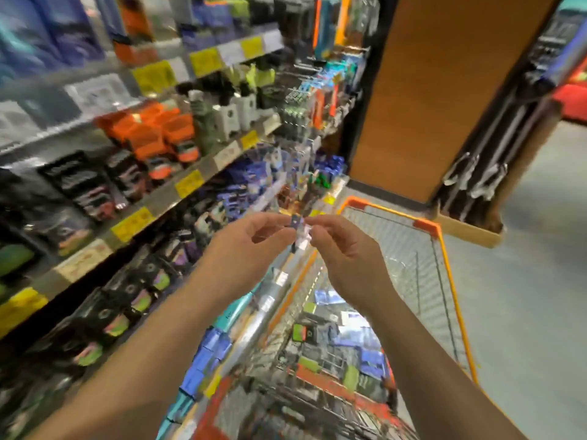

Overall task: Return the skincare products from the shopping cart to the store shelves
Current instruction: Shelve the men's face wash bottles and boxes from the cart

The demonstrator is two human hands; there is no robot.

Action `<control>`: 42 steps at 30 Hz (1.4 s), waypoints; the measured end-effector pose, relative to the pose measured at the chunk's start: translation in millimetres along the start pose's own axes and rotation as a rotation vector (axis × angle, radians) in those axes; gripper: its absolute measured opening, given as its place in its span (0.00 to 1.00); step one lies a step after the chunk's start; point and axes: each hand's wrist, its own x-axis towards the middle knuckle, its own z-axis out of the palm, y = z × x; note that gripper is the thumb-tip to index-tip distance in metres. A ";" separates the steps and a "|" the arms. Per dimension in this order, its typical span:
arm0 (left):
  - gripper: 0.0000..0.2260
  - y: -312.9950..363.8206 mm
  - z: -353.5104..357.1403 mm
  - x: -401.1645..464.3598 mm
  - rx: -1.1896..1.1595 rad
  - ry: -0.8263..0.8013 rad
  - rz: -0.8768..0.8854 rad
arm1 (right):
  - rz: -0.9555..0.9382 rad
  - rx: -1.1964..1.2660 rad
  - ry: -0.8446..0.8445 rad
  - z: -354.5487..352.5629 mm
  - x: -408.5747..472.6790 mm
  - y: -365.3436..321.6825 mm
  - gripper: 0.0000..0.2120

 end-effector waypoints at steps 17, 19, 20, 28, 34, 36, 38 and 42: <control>0.10 -79.3 148.2 56.3 0.109 -0.218 -0.354 | 0.614 0.087 0.109 -60.9 -24.8 221.4 0.06; 0.10 -92.2 160.0 66.2 0.133 -0.251 -0.389 | 0.718 0.099 0.090 -56.4 -28.3 250.7 0.08; 0.08 -99.3 166.2 71.5 0.145 -0.270 -0.402 | 0.769 0.101 0.090 -54.2 -31.4 264.4 0.09; 0.06 -161.4 216.0 101.1 0.185 -0.310 -0.494 | 1.012 0.054 -0.021 -15.3 -48.5 385.4 0.13; 0.11 -209.4 236.0 105.4 0.288 -0.364 -0.504 | 1.087 -0.005 -0.048 18.6 -51.8 460.5 0.17; 0.13 -221.3 237.9 107.1 0.319 -0.360 -0.536 | 1.090 -0.011 -0.069 26.1 -49.4 475.6 0.20; 0.14 -231.3 243.3 111.7 0.353 -0.349 -0.574 | 1.092 -0.035 -0.120 31.1 -44.1 487.6 0.26; 0.13 -240.2 249.6 120.7 0.393 -0.349 -0.597 | 1.119 -0.076 -0.167 47.4 -35.8 504.0 0.32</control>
